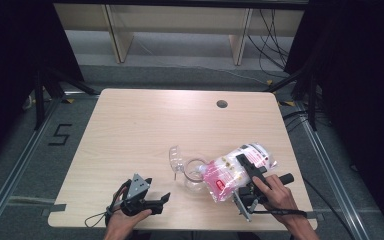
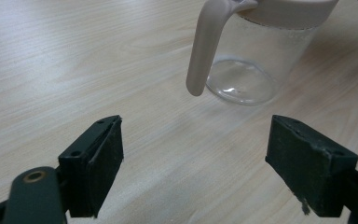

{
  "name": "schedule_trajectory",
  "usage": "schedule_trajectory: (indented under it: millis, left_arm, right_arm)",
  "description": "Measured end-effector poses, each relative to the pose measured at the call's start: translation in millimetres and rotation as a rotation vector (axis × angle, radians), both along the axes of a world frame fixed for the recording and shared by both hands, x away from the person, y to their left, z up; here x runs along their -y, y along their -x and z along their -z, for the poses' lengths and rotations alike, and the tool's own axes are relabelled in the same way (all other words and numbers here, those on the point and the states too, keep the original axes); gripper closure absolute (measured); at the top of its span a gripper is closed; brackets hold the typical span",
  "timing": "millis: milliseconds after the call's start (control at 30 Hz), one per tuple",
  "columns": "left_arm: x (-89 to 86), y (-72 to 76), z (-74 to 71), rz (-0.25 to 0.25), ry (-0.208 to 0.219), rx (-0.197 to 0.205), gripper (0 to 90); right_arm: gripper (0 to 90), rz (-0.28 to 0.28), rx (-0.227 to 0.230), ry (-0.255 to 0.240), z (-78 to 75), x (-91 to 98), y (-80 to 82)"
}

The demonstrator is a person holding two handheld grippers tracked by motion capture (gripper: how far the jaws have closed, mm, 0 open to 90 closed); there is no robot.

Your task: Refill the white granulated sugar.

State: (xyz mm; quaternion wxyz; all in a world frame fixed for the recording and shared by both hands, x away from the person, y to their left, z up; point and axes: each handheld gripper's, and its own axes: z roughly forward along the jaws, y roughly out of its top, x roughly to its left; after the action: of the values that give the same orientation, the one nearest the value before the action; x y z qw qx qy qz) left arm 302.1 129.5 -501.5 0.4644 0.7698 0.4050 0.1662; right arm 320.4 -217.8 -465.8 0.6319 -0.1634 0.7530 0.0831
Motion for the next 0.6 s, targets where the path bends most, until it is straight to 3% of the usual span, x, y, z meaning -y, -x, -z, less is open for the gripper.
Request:
schedule_trajectory:
  millis: [67, 133, 367, 400, 433, 500, 600]
  left_arm:
    - [-0.4, -0.5, 0.1, 0.003, 0.0, 0.003, 18.2]
    - [-0.4, -0.5, 0.1, 0.004, 0.002, 0.003, 18.2]
    - [-0.2, -0.3, 0.1, 0.003, 0.001, 0.002, 18.1]
    - [-0.6, -0.6, 0.1, 0.004, -0.001, 0.004, 18.1]
    - [-0.2, -0.1, 0.0, 0.0, -0.001, 0.001, 18.1]
    - [0.0, 0.0, 0.0, 0.0, 0.0, 0.0, 18.1]
    - [-0.3, -0.5, 0.1, 0.004, 0.001, 0.003, 18.1]
  right_arm:
    - [53.6, 0.007, 0.006, 0.029, -1.6, -0.7, 0.3]
    - [53.8, 0.034, -0.008, 0.027, -1.7, -0.4, 1.7]
    - [54.2, -0.005, 0.04, 0.067, -7.1, -2.6, 0.1]
    - [54.2, -0.005, 0.033, 0.041, -4.5, -2.0, -0.5]
    - [54.3, -0.016, 0.043, 0.061, -5.9, -2.9, -0.6]
    - [54.4, 0.039, -0.001, 0.055, -4.0, -2.5, 2.0]
    - [54.6, 0.03, -0.008, 0.094, -7.7, -3.8, 0.8]
